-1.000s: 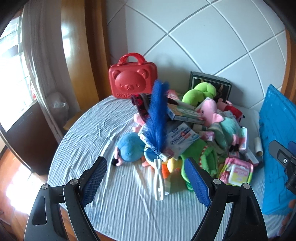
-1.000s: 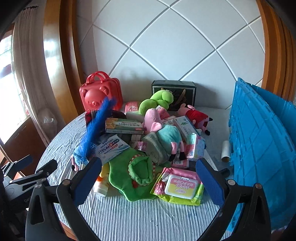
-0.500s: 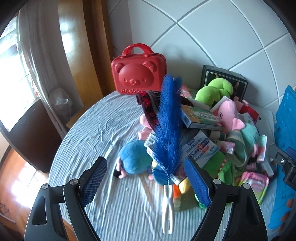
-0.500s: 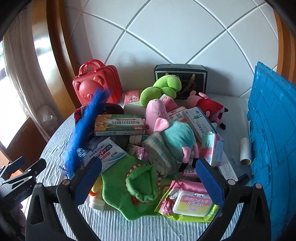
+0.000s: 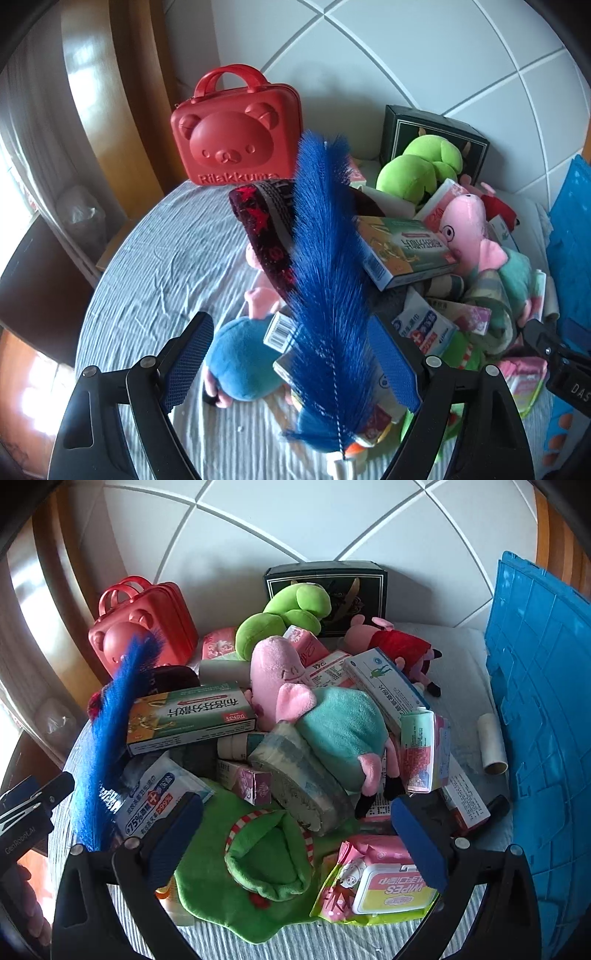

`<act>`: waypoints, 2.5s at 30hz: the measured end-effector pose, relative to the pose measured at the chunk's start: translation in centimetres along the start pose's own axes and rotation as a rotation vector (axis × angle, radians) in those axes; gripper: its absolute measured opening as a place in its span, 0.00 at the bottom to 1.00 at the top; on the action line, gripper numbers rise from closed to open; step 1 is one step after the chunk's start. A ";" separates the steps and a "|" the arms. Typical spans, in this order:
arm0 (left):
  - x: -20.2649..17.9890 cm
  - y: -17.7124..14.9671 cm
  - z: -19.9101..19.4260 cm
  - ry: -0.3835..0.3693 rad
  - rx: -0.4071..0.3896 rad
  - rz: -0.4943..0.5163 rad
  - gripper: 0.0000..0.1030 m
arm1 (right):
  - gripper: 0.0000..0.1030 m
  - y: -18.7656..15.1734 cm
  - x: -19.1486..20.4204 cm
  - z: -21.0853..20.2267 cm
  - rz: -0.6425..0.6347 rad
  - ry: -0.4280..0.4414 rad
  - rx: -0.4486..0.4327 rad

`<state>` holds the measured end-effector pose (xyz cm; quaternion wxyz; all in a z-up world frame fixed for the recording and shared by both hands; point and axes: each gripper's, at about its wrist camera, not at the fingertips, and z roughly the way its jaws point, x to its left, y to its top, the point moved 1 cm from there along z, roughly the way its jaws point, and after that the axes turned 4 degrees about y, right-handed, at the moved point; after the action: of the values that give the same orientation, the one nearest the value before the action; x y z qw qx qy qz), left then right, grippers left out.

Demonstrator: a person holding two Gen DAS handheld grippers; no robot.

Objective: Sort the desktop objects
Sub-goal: 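Grasp the blue bristle duster with the left tool while the right tool grasps the clear tape roll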

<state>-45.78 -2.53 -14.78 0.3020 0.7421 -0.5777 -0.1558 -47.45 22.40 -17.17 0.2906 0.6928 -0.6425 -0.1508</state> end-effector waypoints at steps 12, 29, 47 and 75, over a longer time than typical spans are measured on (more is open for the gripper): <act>-1.4 0.5 6.0 -0.031 0.111 0.033 0.55 | 1.00 1.1 -0.5 5.4 0.005 -0.103 0.100; -3.9 0.5 8.2 -0.001 0.120 0.021 0.32 | 0.41 0.0 -1.8 9.9 -0.041 -0.131 0.156; -2.9 -3.2 1.4 0.014 -0.029 0.118 0.12 | 0.18 -1.3 -2.3 5.4 0.010 -0.040 0.026; -5.8 -8.7 -2.1 0.044 -0.018 0.054 0.13 | 0.93 -7.0 -2.4 3.5 -0.379 -0.006 0.030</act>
<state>-39.52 4.86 -19.29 0.3254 0.7268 -0.5892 -0.1366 -44.15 24.10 -24.47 0.2451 0.8051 -0.5037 -0.1952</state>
